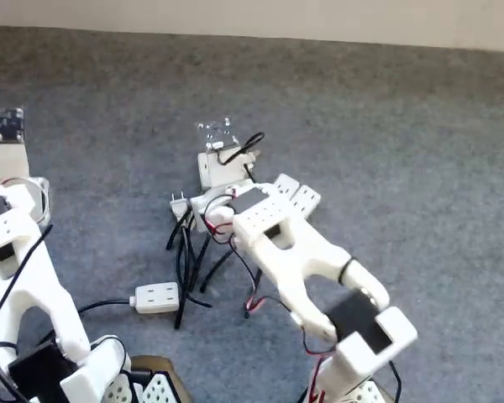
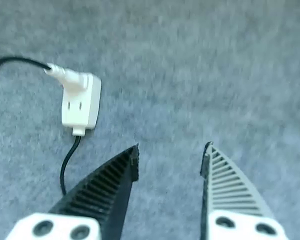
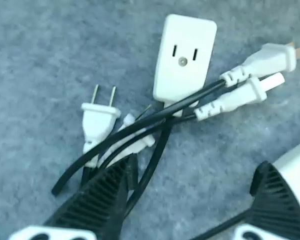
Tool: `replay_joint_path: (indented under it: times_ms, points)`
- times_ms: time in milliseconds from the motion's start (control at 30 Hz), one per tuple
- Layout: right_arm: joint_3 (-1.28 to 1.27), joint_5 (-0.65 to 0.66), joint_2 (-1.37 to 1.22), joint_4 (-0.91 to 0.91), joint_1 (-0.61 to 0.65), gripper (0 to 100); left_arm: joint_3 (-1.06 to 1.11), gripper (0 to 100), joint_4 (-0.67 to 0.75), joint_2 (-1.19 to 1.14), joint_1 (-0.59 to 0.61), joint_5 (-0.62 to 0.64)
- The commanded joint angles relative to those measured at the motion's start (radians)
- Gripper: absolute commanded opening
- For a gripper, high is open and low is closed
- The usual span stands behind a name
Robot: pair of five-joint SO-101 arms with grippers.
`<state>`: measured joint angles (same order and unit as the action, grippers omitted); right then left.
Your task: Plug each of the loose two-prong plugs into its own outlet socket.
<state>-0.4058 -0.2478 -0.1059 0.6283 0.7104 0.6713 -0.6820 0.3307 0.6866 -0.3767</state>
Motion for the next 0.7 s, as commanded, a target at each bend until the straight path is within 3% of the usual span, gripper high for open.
replay_joint_path:
  times_ms: [0, 300, 667]
  points:
    - [0.131, -0.046, -0.068, -0.036, -0.061, 34.7, 0.035, 21, 0.017, 0.007, 0.047, -0.069]
    - [0.26, -0.046, -0.262, -0.038, -0.073, 33.4, 0.073, 21, 0.017, 0.007, 0.067, -0.092]
    - [0.318, -0.044, -0.321, -0.031, -0.076, 8.2, 0.094, 21, 0.017, 0.008, 0.067, -0.092]
